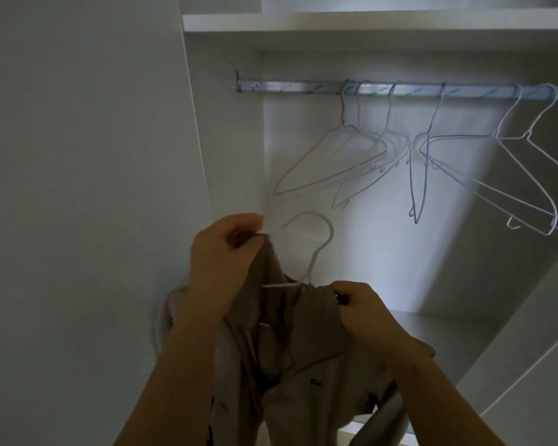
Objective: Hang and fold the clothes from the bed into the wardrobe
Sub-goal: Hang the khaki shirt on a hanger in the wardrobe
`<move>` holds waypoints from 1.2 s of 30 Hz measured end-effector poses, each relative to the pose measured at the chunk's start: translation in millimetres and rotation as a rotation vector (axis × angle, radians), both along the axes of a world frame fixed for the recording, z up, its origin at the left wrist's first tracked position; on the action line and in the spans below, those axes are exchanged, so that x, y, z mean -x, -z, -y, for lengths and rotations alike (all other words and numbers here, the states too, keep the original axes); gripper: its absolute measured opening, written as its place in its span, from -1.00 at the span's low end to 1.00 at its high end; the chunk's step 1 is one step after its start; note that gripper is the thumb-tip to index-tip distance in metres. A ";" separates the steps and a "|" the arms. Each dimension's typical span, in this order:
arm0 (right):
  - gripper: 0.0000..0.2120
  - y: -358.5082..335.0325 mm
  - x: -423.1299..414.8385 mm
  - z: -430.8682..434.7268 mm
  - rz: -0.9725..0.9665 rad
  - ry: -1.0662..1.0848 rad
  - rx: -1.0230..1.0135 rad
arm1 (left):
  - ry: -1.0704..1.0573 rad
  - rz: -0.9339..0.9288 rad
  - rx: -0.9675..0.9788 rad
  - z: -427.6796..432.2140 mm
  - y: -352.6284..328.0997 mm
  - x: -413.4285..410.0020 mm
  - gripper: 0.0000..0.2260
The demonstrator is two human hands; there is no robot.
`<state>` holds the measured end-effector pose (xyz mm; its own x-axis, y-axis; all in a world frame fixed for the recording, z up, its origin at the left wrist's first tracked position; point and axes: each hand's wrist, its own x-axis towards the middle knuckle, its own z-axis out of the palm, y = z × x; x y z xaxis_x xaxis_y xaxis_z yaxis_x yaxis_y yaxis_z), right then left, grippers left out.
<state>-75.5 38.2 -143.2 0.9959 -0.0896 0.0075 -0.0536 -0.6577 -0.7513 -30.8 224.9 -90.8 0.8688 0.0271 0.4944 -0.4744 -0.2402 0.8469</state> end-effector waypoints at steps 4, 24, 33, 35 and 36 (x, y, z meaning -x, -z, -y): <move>-0.74 -1.3 0.6 -0.6 0.017 -0.001 0.025 | 0.210 -0.120 -0.240 15.0 12.2 -8.4 -0.67; -0.62 -20.4 9.5 35.9 0.052 -0.114 -0.339 | 0.097 -0.143 -0.296 29.6 34.6 -13.5 -0.80; -0.73 -14.8 5.4 28.1 0.069 -0.162 -0.319 | -0.311 0.406 -0.237 53.8 8.3 -1.2 -0.94; -0.69 -11.7 3.1 29.2 0.094 -0.140 -0.351 | -0.140 0.268 -0.324 53.3 2.9 -6.9 -0.92; -0.62 -9.9 1.8 31.4 0.112 -0.117 -0.377 | -0.026 0.134 -0.384 51.4 4.3 -9.8 -0.89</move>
<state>-77.3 6.8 -133.3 0.9945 0.0070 0.1043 0.1006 -0.3321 -0.9379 -21.0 173.5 -95.1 0.7975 -0.1602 0.5816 -0.5640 -0.5402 0.6246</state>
